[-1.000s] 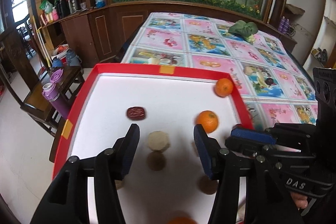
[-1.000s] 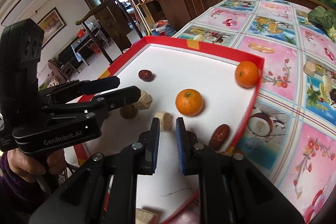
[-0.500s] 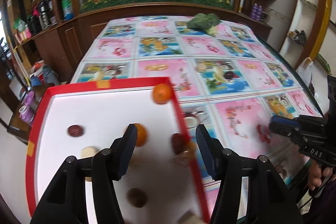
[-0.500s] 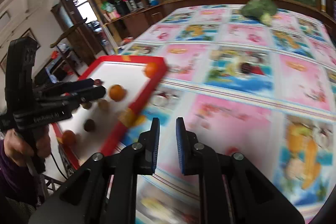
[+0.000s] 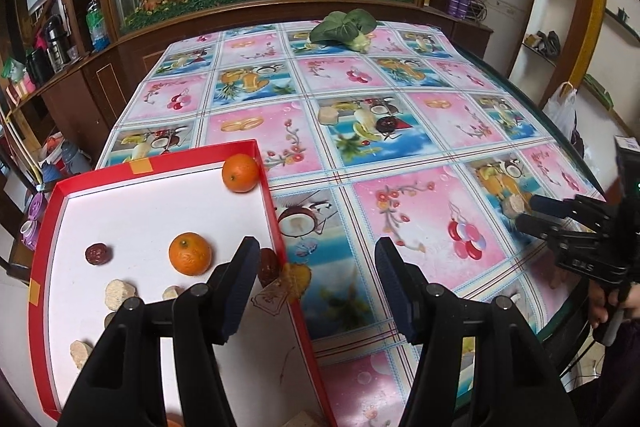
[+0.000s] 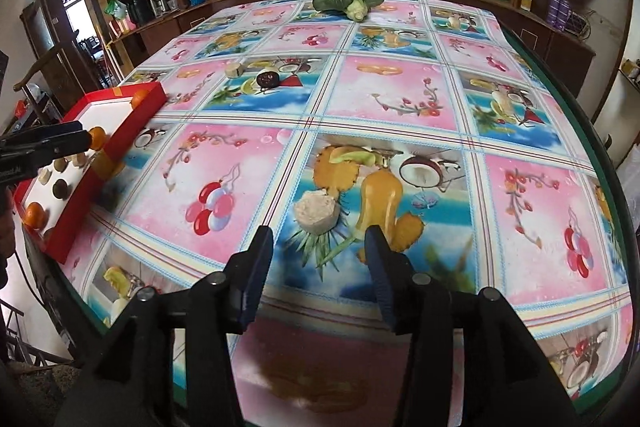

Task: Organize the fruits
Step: 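Grasp a pale cube with the right gripper while the left gripper grasps a dark red date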

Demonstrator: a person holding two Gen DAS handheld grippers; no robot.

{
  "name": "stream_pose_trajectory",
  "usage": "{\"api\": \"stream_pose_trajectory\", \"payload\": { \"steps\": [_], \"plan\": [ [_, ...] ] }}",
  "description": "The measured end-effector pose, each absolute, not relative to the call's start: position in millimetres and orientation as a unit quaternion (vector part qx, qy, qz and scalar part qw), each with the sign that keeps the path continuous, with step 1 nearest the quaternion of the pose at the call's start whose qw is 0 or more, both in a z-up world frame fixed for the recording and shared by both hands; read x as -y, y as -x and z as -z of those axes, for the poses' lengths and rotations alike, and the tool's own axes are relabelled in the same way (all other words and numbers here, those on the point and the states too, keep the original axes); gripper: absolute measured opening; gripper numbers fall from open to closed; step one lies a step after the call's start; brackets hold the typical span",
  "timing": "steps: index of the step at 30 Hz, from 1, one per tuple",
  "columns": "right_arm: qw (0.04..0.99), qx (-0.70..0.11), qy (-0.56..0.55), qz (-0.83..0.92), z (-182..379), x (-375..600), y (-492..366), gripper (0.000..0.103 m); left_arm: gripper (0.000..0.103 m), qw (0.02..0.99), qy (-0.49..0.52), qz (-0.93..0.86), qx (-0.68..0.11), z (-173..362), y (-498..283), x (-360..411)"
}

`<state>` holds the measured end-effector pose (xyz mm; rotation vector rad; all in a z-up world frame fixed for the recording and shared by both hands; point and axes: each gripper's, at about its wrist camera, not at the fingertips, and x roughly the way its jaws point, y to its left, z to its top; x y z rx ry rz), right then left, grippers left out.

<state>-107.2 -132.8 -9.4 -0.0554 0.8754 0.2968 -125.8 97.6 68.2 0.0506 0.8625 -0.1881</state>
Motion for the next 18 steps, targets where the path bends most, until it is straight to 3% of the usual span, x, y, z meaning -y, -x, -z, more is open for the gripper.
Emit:
{"api": "stream_pose_trajectory", "payload": {
  "steps": [3, 5, 6, 18],
  "plan": [
    [0.893, -0.423, 0.035, -0.150, 14, 125, 100, 0.049, 0.060, 0.904, -0.025, 0.089, -0.418, -69, 124, -97],
    [0.888, -0.433, 0.047, -0.147, 18, 121, 94, 0.029, 0.060, 0.903, -0.021, 0.091, -0.419, -69, 121, -97],
    [0.888, -0.435, 0.057, -0.140, 19, 118, 90, 0.028, 0.060, 0.902, -0.021, 0.092, -0.420, -70, 118, -96],
    [0.882, -0.458, -0.017, -0.115, 17, 108, -9, 0.027, 0.060, 0.904, -0.025, 0.142, -0.401, -71, 50, -45]
  ]
}}
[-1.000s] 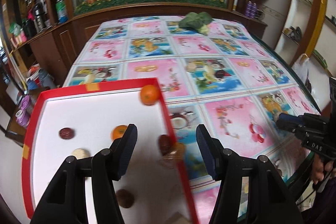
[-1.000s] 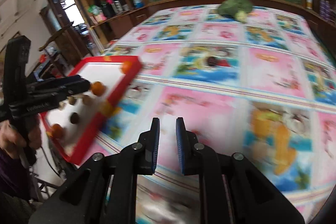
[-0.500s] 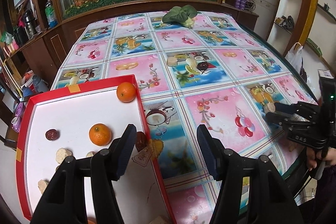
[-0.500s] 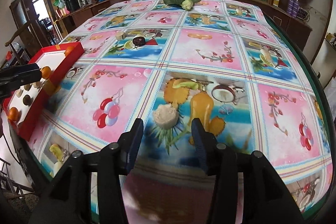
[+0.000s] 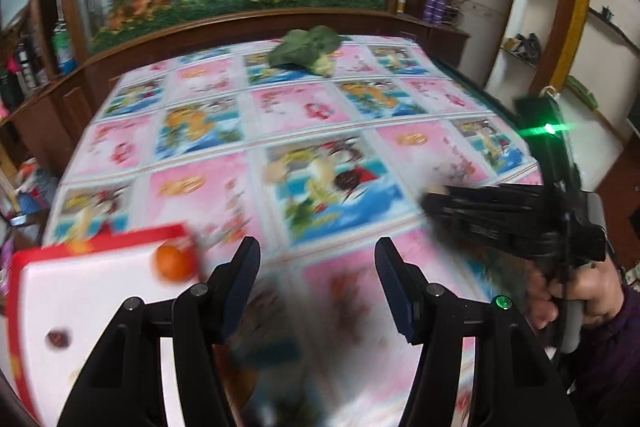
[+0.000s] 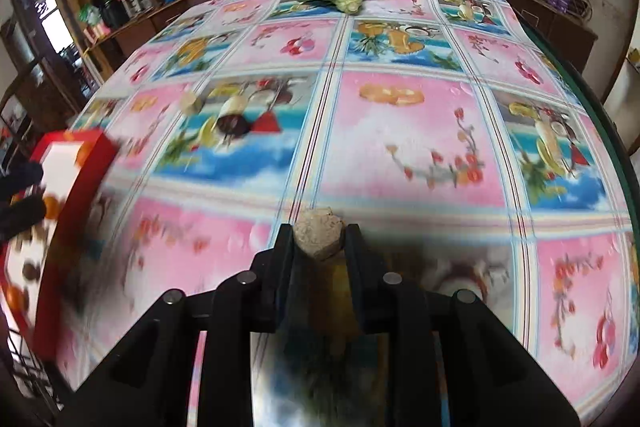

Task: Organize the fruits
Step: 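Grasp a pale cube with the right gripper while the left gripper grasps a dark red date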

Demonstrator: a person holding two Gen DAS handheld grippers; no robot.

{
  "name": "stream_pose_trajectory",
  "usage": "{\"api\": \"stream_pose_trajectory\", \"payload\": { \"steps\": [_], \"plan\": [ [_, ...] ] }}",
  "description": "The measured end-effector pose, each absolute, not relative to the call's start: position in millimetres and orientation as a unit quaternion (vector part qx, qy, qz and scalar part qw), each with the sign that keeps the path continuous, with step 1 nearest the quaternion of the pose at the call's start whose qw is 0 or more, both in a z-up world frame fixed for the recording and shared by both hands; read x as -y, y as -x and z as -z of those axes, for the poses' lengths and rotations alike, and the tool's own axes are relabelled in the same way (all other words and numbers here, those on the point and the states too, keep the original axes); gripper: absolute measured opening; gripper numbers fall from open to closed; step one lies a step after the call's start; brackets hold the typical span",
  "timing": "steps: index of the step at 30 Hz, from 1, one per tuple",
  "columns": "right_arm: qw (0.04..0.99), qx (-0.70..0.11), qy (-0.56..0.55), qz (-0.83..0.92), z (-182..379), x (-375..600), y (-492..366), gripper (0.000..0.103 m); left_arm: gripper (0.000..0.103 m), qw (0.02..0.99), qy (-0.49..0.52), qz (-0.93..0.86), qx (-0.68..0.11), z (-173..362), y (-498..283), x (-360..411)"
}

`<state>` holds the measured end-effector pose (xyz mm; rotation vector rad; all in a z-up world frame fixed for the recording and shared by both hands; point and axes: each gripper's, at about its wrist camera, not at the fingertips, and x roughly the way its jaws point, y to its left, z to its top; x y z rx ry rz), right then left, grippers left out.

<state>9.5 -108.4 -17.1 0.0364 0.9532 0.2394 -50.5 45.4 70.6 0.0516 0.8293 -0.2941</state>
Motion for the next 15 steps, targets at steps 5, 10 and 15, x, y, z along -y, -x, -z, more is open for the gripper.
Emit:
{"api": "stream_pose_trajectory", "payload": {
  "steps": [5, 10, 15],
  "plan": [
    [0.876, -0.459, -0.091, -0.115, 16, 117, -46, 0.028, 0.060, 0.897, -0.028, 0.152, -0.414, -48, 8, -21],
    [0.877, -0.446, -0.122, -0.129, 17, 132, -51, 0.028, 0.060, 0.895, -0.052, 0.154, -0.415, -34, -15, 0],
    [0.876, -0.447, -0.129, -0.130, 17, 138, -51, 0.028, 0.059, 0.889, -0.057, 0.143, -0.431, -22, -31, 7]
  ]
}}
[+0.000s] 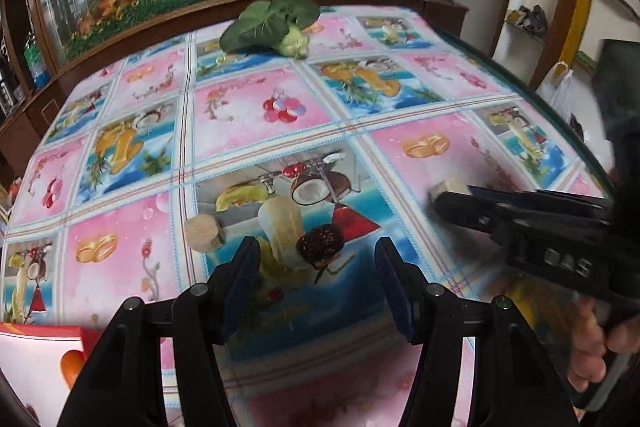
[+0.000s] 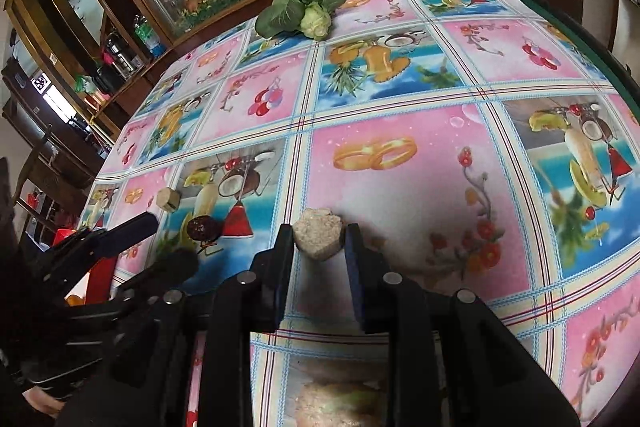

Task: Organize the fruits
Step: 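Grasp a pale cube with the right gripper while the left gripper grasps a dark red date, then carry the cube and date over the tray and open both grippers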

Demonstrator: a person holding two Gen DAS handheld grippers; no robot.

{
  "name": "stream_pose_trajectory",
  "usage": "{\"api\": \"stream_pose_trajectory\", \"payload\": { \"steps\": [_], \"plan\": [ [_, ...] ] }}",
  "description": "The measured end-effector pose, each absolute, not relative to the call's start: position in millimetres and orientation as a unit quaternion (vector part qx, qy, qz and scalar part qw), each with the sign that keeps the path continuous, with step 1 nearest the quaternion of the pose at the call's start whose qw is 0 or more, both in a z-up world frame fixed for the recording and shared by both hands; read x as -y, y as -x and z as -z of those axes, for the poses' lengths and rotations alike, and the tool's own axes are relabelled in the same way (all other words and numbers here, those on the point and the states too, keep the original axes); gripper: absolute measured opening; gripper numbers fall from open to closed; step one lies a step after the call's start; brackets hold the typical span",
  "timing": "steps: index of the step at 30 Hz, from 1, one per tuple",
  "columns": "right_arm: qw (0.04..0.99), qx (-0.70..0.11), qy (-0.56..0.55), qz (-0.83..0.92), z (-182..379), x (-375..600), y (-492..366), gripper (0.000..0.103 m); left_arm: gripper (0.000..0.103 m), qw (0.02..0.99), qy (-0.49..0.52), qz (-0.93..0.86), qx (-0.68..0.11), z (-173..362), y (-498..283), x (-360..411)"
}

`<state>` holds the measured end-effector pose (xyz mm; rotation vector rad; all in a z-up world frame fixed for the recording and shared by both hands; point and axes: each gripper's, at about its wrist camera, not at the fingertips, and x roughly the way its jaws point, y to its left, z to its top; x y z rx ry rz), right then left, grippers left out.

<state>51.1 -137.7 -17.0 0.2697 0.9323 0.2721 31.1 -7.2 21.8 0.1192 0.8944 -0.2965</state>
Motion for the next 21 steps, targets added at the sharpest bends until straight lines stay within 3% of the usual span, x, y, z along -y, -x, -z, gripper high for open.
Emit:
{"api": "stream_pose_trajectory", "payload": {
  "steps": [10, 12, 21],
  "plan": [
    [0.872, -0.451, -0.131, -0.136, 17.9, 137.2, -51.4, 0.028, 0.039, 0.887, -0.052, 0.131, -0.439, -14.2, -41.8, 10.1],
    [0.873, -0.451, -0.130, -0.135, 17.6, 136.6, -51.4, 0.028, 0.026, 0.887, -0.053, 0.135, -0.439, -14.6, -42.2, 11.6],
    [0.875, -0.448, -0.129, -0.133, 17.4, 136.0, -51.9, 0.028, 0.026, 0.888, -0.045, 0.135, -0.436, -17.3, -33.7, 10.9]
  ]
}}
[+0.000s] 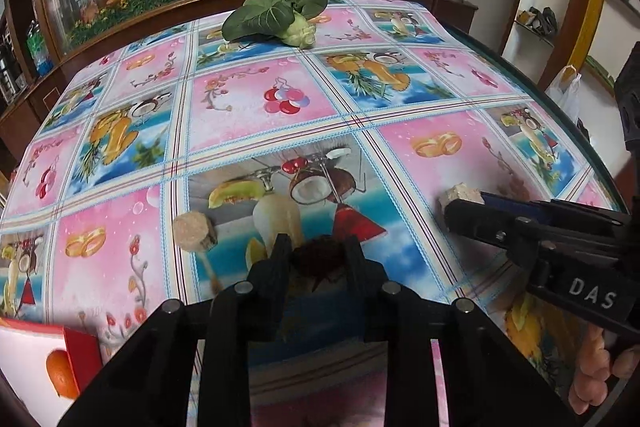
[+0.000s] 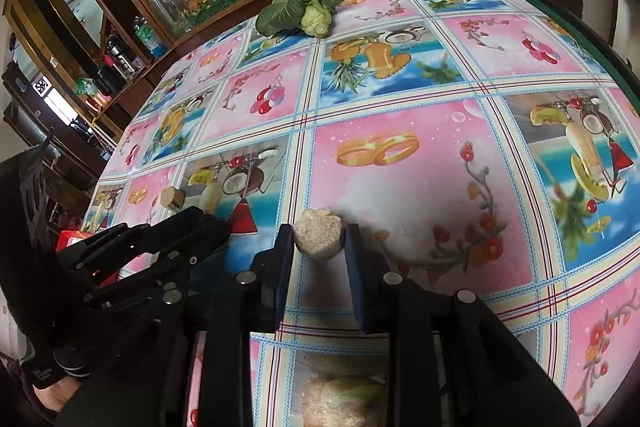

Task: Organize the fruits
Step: 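Carry the cube and date over the tray and open both grippers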

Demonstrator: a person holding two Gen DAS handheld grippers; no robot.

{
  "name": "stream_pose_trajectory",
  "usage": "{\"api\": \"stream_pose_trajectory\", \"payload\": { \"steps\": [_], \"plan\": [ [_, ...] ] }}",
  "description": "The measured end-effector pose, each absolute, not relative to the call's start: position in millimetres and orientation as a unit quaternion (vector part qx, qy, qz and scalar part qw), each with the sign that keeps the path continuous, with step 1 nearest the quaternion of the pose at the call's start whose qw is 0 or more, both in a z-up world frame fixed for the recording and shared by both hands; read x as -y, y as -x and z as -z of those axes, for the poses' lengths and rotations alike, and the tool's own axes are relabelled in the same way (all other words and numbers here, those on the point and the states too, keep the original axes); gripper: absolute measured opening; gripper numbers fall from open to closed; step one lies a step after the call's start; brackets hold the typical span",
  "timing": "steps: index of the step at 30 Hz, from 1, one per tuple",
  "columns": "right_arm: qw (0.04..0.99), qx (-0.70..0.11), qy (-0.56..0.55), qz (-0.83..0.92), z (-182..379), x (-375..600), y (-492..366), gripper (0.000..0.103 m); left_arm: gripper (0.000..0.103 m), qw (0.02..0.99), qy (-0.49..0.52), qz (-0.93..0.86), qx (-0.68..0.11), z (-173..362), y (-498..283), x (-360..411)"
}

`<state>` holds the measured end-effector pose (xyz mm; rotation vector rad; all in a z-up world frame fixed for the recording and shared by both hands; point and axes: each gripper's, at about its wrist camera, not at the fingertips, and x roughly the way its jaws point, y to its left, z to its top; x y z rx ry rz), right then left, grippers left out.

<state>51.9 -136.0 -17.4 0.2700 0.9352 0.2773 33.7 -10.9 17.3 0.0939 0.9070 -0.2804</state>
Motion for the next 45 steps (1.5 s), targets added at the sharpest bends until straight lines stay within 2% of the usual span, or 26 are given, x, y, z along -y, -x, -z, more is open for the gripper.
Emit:
{"api": "stream_pose_trajectory", "payload": {
  "steps": [13, 18, 30, 45],
  "plan": [
    [0.909, -0.379, -0.070, -0.158, -3, 116, -31, 0.028, 0.026, 0.944, -0.036, 0.069, -0.319, -99, 73, -51],
    [0.915, -0.354, -0.061, -0.183, -13, 94, -16, 0.028, 0.026, 0.955, -0.046, 0.025, -0.292, -113, 112, -84],
    [0.900, -0.314, -0.030, -0.300, -28, -23, 58, 0.028, 0.026, 0.957, -0.018, -0.025, -0.289, -109, 151, -146],
    [0.864, -0.334, 0.011, -0.376, -11, -101, 112, 0.028, 0.026, 0.950, 0.012, -0.065, -0.305, -86, 171, -193]
  ]
}}
